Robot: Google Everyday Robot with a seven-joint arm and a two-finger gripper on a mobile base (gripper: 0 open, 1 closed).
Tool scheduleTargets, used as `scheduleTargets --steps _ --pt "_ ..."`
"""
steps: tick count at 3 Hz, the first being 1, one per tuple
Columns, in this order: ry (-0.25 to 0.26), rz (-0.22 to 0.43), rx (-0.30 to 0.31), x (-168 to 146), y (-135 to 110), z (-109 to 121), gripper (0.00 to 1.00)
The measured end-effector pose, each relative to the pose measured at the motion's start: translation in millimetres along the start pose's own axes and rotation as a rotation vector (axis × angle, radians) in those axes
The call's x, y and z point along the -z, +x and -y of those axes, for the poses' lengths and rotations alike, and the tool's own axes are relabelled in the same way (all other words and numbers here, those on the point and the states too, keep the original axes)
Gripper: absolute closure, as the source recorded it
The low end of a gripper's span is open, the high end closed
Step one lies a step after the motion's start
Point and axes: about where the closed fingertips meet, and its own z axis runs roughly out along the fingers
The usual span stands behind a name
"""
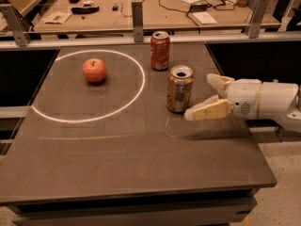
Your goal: Move orange can near apple
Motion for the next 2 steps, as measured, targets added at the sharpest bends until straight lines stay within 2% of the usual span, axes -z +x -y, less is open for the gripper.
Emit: scheduleTargets --steps 2 --pt "-0.077 0.039 0.006 -43 -12 -12 0.0"
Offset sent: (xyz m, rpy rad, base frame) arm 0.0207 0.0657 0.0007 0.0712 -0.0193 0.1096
